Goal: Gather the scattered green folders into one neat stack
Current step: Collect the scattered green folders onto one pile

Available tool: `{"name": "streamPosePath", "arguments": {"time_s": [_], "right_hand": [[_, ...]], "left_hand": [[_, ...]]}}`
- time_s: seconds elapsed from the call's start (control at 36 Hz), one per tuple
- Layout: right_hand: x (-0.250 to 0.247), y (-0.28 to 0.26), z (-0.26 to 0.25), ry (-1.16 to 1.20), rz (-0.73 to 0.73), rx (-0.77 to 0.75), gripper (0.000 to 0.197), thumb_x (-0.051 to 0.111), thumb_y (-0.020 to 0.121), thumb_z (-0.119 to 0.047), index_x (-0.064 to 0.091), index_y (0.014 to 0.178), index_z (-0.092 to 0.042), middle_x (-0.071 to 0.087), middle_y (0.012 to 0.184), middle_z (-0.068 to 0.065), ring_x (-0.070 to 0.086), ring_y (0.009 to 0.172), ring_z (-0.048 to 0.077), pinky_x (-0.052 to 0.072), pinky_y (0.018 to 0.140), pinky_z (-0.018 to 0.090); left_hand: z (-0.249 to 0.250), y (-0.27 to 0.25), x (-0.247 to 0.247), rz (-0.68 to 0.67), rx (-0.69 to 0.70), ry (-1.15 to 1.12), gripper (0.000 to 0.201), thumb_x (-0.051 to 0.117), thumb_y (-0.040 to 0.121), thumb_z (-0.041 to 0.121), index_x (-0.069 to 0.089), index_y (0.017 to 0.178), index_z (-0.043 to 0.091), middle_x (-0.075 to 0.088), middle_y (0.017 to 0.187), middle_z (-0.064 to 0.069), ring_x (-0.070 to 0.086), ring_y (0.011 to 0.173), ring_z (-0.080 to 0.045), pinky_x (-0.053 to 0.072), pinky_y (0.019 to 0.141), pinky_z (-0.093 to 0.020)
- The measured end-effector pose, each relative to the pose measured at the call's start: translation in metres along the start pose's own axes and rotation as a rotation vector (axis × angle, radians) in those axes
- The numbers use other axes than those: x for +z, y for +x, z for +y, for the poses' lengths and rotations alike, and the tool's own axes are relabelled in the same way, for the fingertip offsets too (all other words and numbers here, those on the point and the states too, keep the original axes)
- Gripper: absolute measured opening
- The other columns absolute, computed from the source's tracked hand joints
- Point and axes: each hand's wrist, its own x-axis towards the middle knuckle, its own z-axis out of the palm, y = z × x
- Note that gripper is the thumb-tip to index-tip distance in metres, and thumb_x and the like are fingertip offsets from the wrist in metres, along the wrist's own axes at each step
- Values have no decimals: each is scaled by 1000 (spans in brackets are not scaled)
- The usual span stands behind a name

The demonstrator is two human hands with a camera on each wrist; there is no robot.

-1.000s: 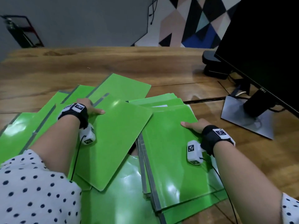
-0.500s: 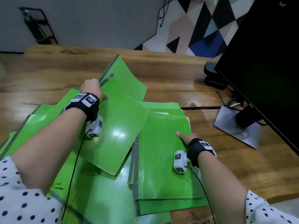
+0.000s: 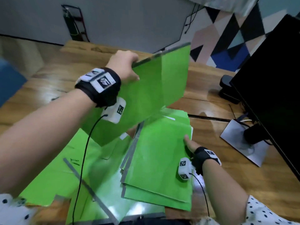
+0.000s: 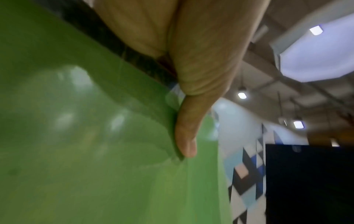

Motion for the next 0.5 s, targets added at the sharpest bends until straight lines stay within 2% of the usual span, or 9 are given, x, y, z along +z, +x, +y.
{"name": "streamPosePath", "arguments": {"time_s": [0.06, 0.11, 0.14, 0.19, 0.28, 0.31, 0.36, 0.44, 0.5], "right_hand": [[-1, 3, 3, 138, -12, -9, 81, 15, 92, -67, 38, 142, -8, 43, 144, 18, 47, 126, 30, 42, 101, 42], [-2, 2, 7, 266, -37, 1, 85, 15, 88, -72, 53, 129, -8, 62, 119, 19, 61, 100, 27, 50, 78, 33], [-3, 0, 8, 299, -40, 1, 86, 14, 87, -74, 59, 120, -8, 67, 102, 16, 64, 86, 25, 50, 67, 29], [-7, -4, 11, 343, -46, -12, 81, 13, 87, -73, 62, 99, -10, 66, 77, 12, 62, 67, 21, 45, 50, 20], [-9, -14, 15, 411, -30, -20, 76, 11, 91, -68, 60, 92, -10, 63, 56, 9, 61, 44, 18, 41, 39, 15], [-8, -12, 16, 416, -34, -28, 80, 11, 89, -71, 61, 96, -9, 63, 55, 8, 60, 41, 17, 41, 39, 15], [-6, -4, 18, 372, -37, -24, 87, 12, 80, -81, 63, 100, -13, 65, 77, 7, 64, 62, 18, 44, 51, 21], [-4, 6, 19, 306, -23, -13, 86, 12, 78, -83, 59, 109, -19, 61, 105, 8, 59, 97, 23, 46, 73, 28], [-5, 8, 21, 304, -44, 0, 114, 16, 61, -96, 50, 132, -14, 57, 128, 11, 55, 116, 26, 46, 94, 39]], "left_hand": [[-4, -8, -11, -39, -71, -125, 34, 83, 68, 27, 58, 81, 7, 58, 81, -11, 55, 77, -25, 40, 62, -30], [-14, -20, -5, -161, -159, -313, 30, 83, 69, 22, 54, 68, 13, 56, 68, -3, 53, 57, -17, 39, 49, -25], [-21, -26, 3, -231, -207, -426, 24, 82, 70, 18, 59, 72, 12, 62, 72, -5, 56, 54, -13, 45, 51, -23], [-35, -41, 30, -334, -297, -520, 26, 81, 72, 17, 65, 87, 3, 69, 86, -14, 61, 64, -19, 53, 63, -30], [-56, -72, 83, -467, -383, -401, 35, 77, 77, 29, 62, 93, 2, 67, 90, -13, 61, 74, -24, 47, 65, -30], [-61, -83, 100, -525, -391, -368, 38, 74, 79, 32, 63, 100, 2, 68, 97, -13, 64, 83, -26, 48, 72, -30], [-70, -105, 128, -646, -424, -277, 44, 68, 84, 37, 61, 112, 3, 67, 109, -14, 64, 94, -27, 47, 81, -30], [-83, -123, 148, -725, -497, -136, 49, 61, 87, 45, 57, 112, 3, 64, 105, -12, 57, 86, -23, 44, 76, -28], [-89, -122, 149, -724, -515, -118, 49, 60, 87, 46, 58, 110, 3, 64, 99, -10, 56, 83, -22, 43, 74, -27]]}}
